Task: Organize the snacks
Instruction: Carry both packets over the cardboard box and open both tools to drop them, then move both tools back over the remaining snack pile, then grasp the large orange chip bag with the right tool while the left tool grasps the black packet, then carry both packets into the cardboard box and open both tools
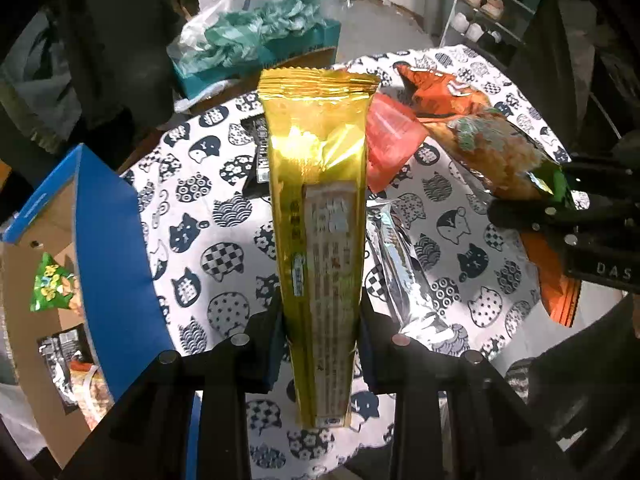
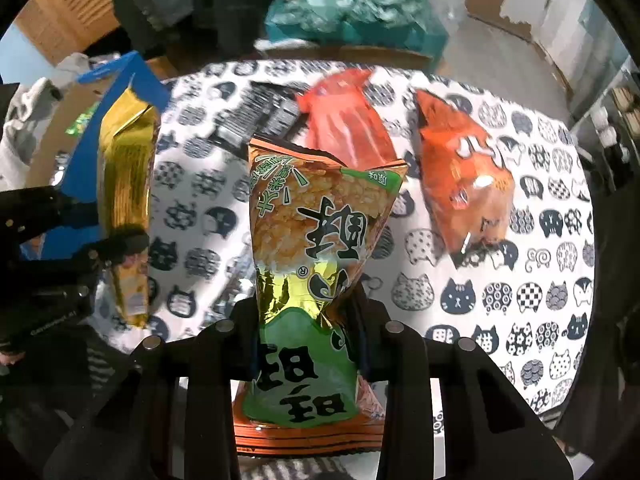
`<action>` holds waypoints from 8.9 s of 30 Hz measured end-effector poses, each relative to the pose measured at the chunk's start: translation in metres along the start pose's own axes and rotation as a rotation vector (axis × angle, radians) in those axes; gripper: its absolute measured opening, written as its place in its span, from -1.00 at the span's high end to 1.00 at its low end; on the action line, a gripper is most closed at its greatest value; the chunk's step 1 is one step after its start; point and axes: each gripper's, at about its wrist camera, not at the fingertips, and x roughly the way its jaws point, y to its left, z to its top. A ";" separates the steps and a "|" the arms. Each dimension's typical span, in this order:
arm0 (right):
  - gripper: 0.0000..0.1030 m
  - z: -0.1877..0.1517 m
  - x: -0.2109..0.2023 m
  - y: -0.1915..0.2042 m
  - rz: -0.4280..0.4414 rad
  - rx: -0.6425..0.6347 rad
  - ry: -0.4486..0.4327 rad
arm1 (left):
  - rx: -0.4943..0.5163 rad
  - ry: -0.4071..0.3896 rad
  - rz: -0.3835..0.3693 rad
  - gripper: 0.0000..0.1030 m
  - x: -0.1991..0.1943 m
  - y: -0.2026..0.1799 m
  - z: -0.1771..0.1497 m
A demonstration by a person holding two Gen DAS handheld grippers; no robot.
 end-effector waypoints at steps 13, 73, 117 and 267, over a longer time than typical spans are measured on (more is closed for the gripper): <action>0.36 0.026 -0.011 0.036 0.023 -0.038 -0.075 | -0.020 -0.110 0.023 0.44 -0.044 0.018 0.000; 0.36 0.128 -0.016 0.258 0.140 -0.309 -0.175 | -0.301 -0.295 0.196 0.44 -0.135 0.198 -0.083; -0.39 0.128 0.014 0.255 0.073 -0.293 -0.130 | -0.276 -0.196 0.310 -0.51 -0.094 0.207 -0.076; 0.19 0.081 -0.020 0.041 0.058 -0.186 -0.064 | -0.054 -0.191 0.200 -0.18 -0.080 0.057 0.005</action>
